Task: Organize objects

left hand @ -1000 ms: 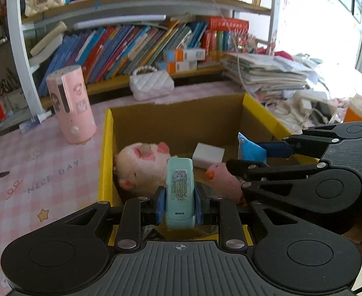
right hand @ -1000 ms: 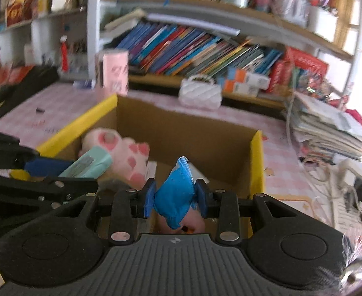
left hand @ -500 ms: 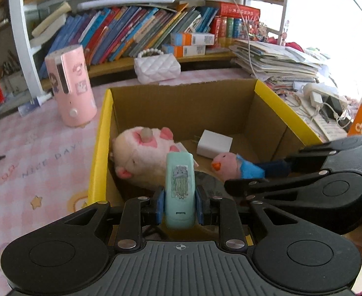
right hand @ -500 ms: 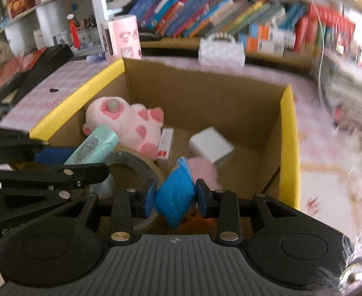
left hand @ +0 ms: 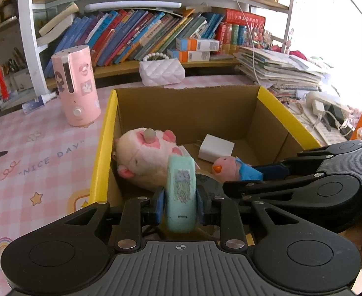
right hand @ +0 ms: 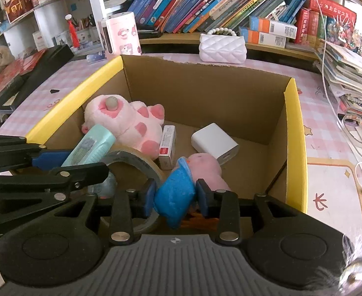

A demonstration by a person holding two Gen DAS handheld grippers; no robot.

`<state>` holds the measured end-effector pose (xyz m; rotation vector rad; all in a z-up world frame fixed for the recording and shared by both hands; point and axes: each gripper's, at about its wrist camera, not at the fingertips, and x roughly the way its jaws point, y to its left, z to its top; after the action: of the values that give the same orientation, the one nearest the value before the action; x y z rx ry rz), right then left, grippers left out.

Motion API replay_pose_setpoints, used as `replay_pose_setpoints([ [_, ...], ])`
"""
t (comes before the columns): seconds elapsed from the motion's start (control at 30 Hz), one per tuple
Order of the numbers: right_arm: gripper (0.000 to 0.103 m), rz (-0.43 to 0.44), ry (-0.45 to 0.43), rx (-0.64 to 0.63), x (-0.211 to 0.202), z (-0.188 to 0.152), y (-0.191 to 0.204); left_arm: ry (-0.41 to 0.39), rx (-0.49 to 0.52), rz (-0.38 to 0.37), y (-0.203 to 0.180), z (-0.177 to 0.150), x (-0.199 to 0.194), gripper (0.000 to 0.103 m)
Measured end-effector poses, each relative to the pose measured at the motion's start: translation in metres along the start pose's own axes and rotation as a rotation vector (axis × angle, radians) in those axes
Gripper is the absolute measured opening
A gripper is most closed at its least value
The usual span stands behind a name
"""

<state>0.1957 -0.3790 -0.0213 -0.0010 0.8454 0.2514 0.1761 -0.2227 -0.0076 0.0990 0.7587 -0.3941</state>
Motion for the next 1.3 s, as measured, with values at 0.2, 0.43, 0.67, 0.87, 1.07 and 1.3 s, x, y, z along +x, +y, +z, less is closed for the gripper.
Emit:
replay_pose_setpoints([
  [0.2, 0.037, -0.034, -0.043, 0.008, -0.013, -0.002, 0.002, -0.07, -0.04, 0.023, 0.004, -0.001, -0.019, 0.052],
  [0.43, 0.053, -0.087, -0.129, 0.041, -0.04, -0.009, 0.012, -0.169, -0.09, 0.029, 0.014, -0.005, -0.052, 0.077],
  [0.67, 0.062, -0.141, -0.215, 0.07, -0.069, -0.015, 0.039, -0.234, -0.119, 0.053, 0.028, -0.021, -0.093, 0.084],
  [0.87, 0.073, -0.162, -0.273, 0.091, -0.092, -0.024, 0.075, -0.271, -0.155, 0.116, 0.048, -0.042, -0.129, 0.092],
  [1.07, 0.093, -0.188, -0.26, 0.104, -0.1, -0.04, 0.114, -0.257, -0.199, 0.203, 0.067, -0.066, -0.151, 0.097],
  [1.3, 0.101, -0.231, -0.226, 0.117, -0.106, -0.063, 0.15, -0.219, -0.229, 0.269, 0.082, -0.094, -0.169, 0.098],
])
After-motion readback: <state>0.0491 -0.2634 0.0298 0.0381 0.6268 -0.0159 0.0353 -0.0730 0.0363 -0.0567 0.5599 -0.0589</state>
